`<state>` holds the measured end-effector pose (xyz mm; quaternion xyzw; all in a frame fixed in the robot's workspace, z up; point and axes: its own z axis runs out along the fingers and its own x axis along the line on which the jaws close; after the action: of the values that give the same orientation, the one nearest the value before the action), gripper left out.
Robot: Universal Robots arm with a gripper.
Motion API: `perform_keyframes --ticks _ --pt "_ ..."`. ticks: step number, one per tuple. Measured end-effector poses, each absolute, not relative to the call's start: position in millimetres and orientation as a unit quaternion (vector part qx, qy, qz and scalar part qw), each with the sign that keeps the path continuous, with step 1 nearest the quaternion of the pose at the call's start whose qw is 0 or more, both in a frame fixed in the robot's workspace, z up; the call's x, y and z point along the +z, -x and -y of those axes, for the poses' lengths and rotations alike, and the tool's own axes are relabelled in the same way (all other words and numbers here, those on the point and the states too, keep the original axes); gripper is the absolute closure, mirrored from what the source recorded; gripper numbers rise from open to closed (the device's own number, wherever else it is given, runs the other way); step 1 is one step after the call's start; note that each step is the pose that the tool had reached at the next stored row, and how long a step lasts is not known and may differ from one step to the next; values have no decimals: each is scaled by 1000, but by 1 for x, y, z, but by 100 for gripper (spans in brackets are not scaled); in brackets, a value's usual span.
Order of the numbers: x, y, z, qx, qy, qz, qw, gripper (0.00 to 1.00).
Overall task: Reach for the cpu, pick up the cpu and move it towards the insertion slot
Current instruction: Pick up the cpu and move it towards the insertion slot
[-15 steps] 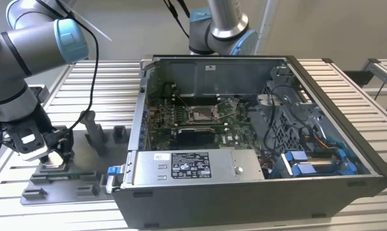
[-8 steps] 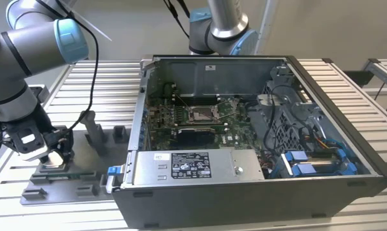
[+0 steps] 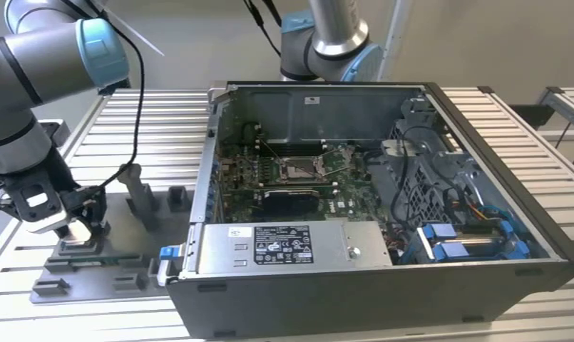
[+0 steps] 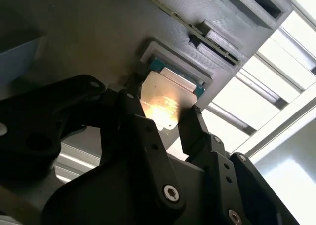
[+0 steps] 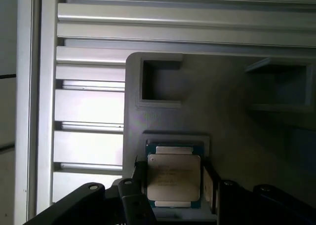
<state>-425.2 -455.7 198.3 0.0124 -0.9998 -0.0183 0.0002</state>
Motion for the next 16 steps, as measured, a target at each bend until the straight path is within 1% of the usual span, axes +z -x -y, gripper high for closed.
perform_keyframes --ticks 8,16 --pt "209 425 456 -18 -12 1000 0 100" --pt "231 425 456 -18 -12 1000 0 100"
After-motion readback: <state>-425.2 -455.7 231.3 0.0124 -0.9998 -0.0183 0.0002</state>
